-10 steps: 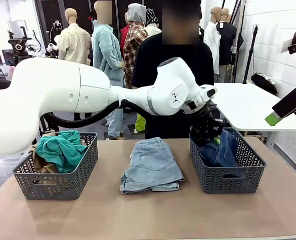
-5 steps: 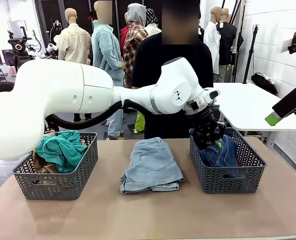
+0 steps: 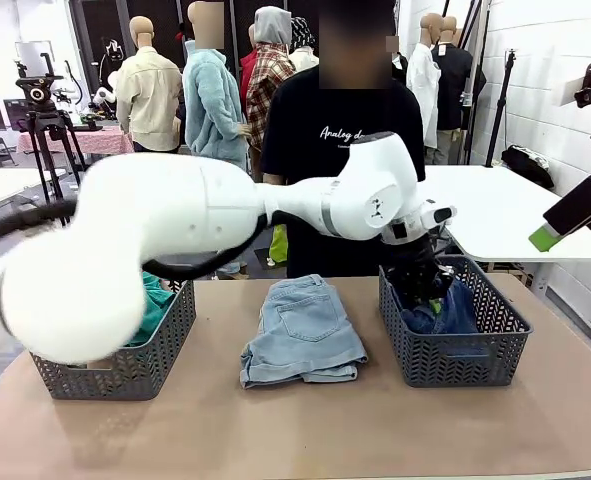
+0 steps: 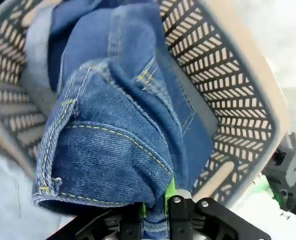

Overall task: Sort the tops and bottoms.
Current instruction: Sort the clothes according to human instructions.

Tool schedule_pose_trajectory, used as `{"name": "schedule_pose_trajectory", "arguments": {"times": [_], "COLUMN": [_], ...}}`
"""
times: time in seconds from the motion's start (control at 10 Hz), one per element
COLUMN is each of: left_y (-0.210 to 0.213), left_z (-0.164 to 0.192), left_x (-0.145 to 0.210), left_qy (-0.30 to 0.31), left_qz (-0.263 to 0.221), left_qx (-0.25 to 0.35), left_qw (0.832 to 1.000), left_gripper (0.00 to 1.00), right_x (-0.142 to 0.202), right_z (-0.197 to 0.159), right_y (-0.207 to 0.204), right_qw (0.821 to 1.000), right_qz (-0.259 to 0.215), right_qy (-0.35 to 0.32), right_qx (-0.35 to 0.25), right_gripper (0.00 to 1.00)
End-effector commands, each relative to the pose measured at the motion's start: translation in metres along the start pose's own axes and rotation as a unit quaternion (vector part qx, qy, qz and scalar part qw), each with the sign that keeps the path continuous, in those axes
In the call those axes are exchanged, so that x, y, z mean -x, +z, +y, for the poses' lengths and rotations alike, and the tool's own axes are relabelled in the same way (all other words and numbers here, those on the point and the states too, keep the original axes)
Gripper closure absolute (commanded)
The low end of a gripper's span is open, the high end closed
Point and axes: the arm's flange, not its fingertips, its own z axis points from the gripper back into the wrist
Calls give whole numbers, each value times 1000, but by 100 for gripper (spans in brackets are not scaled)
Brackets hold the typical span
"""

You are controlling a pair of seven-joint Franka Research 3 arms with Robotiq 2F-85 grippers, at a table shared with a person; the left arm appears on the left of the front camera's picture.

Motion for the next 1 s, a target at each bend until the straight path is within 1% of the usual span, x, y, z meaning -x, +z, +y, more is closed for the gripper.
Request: {"name": "schedule_pose_trajectory", "arguments": {"times": [0.0, 0.1, 0.4, 0.7, 0.9], "left_y": [-10, -10, -10, -4, 3], "left_z": [-12, -15, -15, -18, -23], "left_x": [-56, -59, -54, -52, -46], "left_qy": [-46, -55, -49, -34, -31], "left_qz": [-29, -32, -30, -29, -35], "left_qx": [13, 8, 10, 25, 23], "left_qw": [998, 998, 998, 999, 999], "left_gripper": [100, 100, 100, 42, 3], "right_x": [-3, -3, -3, -3, -3], "right_z": [-1, -1, -1, -1, -1], "right_y": [-1, -1, -1, -1, -1], "right_qw": [1000, 1000, 1000, 1000, 1000], "right_qz": [-1, -1, -1, -1, -1], "right_qy": [2, 2, 2, 2, 2], "right_qx": [-3, -3, -3, -3, -3], "right_gripper": [0, 0, 0, 0, 0]}}
